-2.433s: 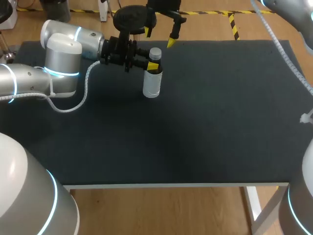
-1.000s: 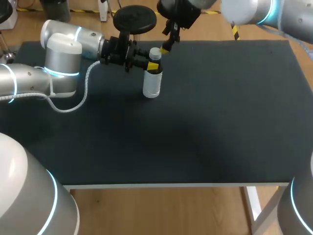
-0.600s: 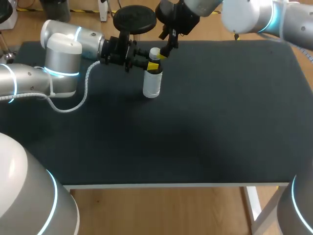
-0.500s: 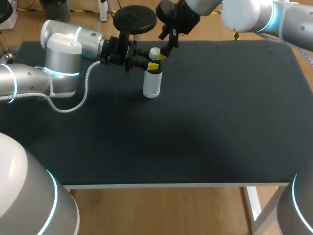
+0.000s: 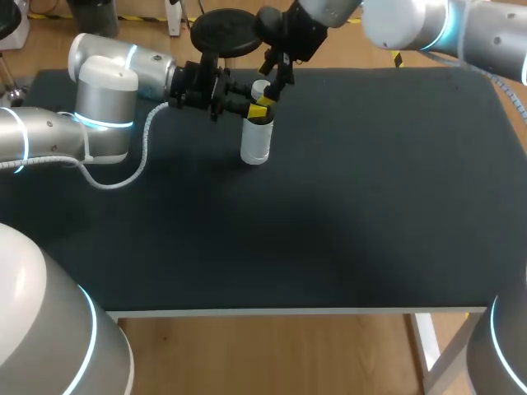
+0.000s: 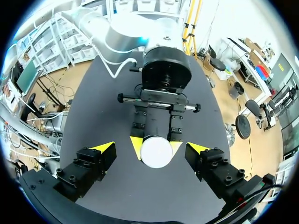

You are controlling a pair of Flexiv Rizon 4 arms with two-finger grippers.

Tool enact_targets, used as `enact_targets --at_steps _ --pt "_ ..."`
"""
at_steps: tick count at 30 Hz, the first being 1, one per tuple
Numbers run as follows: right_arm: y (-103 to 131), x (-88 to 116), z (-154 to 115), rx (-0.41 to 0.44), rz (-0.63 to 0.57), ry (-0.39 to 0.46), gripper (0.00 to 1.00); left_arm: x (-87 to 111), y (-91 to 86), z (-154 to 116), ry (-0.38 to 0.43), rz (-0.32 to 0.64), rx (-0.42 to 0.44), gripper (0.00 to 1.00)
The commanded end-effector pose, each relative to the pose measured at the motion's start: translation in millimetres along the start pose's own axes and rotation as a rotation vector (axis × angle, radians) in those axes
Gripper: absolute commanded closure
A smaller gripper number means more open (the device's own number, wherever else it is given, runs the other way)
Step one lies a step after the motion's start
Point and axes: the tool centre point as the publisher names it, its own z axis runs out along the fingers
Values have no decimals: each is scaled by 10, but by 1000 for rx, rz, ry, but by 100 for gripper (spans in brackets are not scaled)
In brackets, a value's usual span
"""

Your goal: Unscrew the bottle cap

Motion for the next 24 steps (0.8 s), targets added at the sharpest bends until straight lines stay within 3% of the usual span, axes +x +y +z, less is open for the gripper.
enact_targets --at_steps 1,20,21,22,24 --pt "0 -41 11 3 1 17 0 -14 6 -1 4 0 0 100" --pt "-8 -31 67 2 -1 66 0 -14 6 -1 4 0 0 100" --pt "-9 -31 66 1 -2 67 9 -14 6 -1 4 0 0 100" --pt "-9 -30 65 0 -4 70 48 -14 6 -1 4 0 0 100" --pt "-10 -27 63 -1 -8 74 81 -14 6 -1 4 0 0 100"
